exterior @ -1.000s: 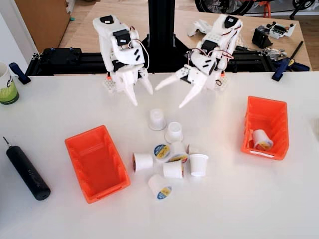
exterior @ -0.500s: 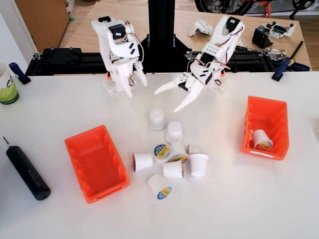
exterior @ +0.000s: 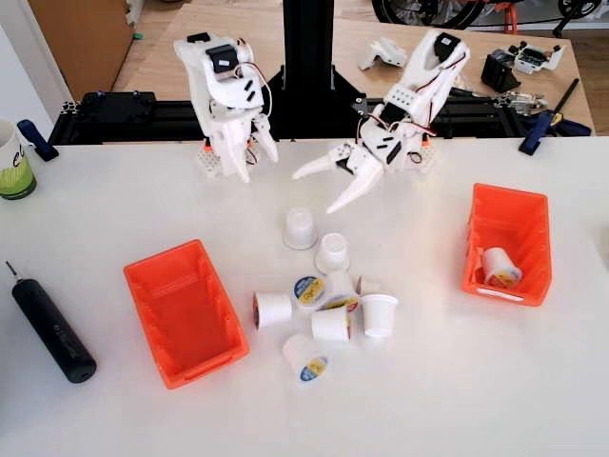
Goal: Sort the coffee pods, blue into left, red into right
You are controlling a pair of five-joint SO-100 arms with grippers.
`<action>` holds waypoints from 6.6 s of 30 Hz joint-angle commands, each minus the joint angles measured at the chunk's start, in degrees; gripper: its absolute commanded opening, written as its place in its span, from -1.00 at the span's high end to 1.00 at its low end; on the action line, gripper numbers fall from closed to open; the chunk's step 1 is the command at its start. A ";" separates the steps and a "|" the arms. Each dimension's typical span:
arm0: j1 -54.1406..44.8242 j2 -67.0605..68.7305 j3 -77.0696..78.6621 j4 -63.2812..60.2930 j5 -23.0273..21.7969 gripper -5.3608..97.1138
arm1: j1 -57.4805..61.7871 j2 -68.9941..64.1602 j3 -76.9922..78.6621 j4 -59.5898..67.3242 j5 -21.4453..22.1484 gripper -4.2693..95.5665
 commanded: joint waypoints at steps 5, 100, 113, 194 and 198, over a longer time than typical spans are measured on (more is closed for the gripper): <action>0.18 0.88 0.44 -0.09 -0.26 0.34 | 2.29 -33.05 -17.14 -2.64 1.41 0.11; -0.35 2.11 11.25 -12.48 -13.54 0.37 | -20.30 -36.47 -81.83 21.80 -123.22 0.77; -2.37 7.65 11.78 -8.88 -12.92 0.37 | -23.29 -34.01 -85.43 36.65 -130.78 0.77; -4.04 19.78 19.42 -10.99 -5.89 0.34 | -0.35 -23.29 -49.13 56.95 -19.78 0.32; -5.27 19.78 24.87 -19.69 -5.89 0.38 | -4.57 -23.29 -55.55 60.64 -13.27 0.33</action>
